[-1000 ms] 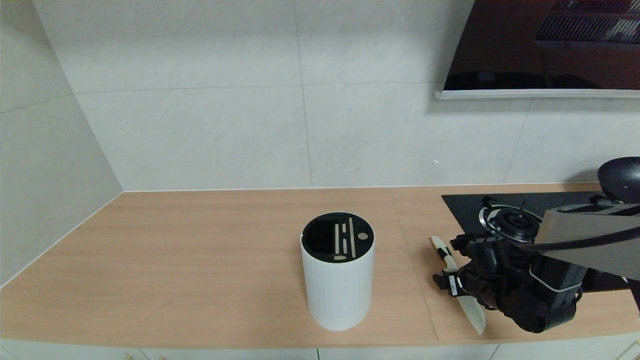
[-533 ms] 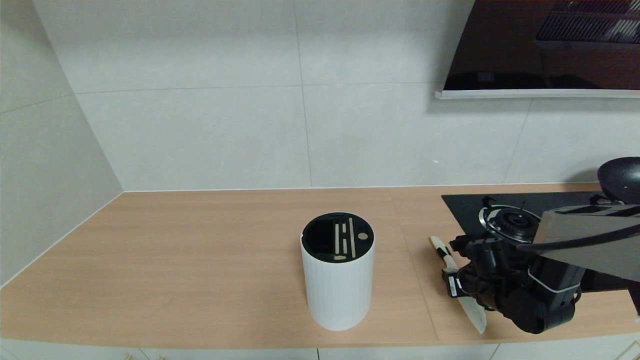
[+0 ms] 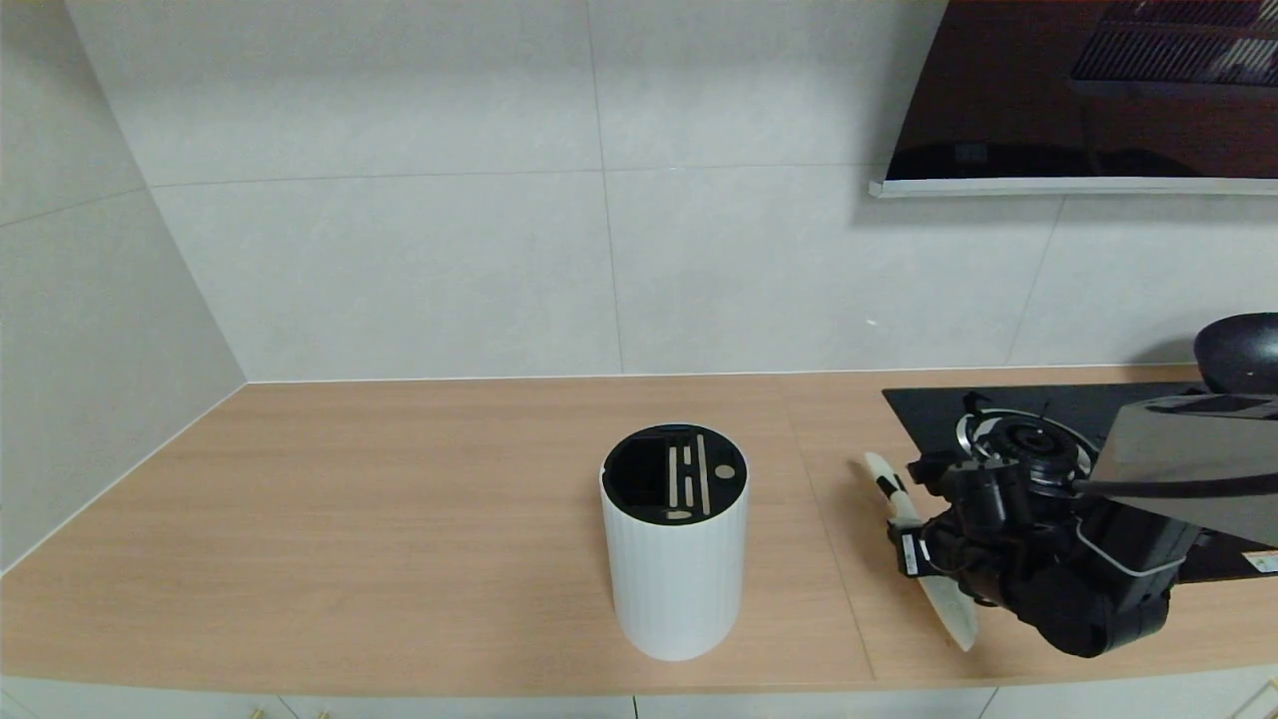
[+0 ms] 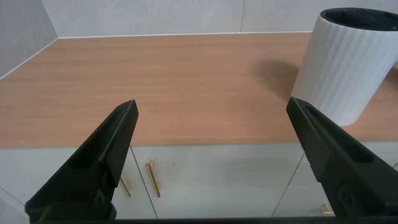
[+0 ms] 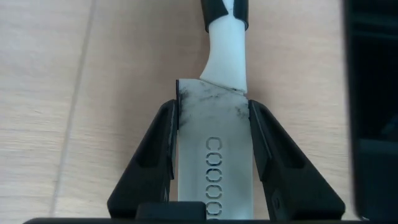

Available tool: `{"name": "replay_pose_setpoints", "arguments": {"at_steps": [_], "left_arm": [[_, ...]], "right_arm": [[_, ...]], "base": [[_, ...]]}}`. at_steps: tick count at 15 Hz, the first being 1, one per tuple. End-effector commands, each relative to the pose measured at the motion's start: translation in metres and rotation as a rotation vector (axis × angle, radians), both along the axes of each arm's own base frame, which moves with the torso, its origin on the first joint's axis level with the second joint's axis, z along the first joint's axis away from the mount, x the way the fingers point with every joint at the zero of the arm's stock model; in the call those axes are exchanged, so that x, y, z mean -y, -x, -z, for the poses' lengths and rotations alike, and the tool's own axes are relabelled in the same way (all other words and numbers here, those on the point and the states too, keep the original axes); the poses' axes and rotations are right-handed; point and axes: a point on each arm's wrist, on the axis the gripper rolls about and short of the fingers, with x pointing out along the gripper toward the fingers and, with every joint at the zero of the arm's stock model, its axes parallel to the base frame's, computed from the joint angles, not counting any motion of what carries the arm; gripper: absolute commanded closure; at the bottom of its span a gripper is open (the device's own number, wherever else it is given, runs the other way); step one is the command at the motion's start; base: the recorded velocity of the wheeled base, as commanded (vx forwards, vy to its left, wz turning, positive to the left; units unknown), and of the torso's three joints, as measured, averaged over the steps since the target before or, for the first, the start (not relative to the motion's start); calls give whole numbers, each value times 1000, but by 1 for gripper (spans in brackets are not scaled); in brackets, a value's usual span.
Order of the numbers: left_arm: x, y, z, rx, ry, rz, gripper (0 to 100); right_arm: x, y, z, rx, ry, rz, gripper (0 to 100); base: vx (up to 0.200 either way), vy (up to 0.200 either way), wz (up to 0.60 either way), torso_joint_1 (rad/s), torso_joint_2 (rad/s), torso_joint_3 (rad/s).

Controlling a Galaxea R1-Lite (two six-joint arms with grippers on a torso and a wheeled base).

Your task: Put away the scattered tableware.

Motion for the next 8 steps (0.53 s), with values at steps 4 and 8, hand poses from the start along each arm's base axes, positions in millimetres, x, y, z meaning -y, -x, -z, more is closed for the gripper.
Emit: {"name": "replay_pose_setpoints", "arguments": {"at_steps": [4, 8], "left_arm": [[0, 0, 0, 0, 0, 1, 0], [0, 0, 0, -2, -1, 0, 0]], "right_arm": [[-2, 41, -115, 283, -101, -31, 100], [-4, 73, -155, 361, -139, -92, 100]], "base": [[0, 0, 0, 0, 0, 0], [0, 0, 0, 0, 0, 0]]}}
